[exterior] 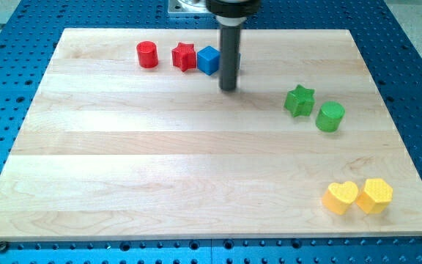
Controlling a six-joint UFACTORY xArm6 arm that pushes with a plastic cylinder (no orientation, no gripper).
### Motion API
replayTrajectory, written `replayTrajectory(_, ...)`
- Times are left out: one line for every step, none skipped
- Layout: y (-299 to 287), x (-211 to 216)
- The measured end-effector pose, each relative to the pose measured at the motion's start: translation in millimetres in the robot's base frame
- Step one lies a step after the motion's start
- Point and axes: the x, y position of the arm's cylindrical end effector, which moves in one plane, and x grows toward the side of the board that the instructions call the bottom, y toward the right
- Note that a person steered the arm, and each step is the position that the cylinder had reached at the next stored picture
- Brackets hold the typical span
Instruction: Slide the green star to the left of the green circle
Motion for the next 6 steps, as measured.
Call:
replayTrajectory(63,-1)
replayTrajectory(157,-1)
replayTrajectory(177,8)
replayTrajectory(132,37)
replayTrajectory(111,58)
replayTrajectory(126,45)
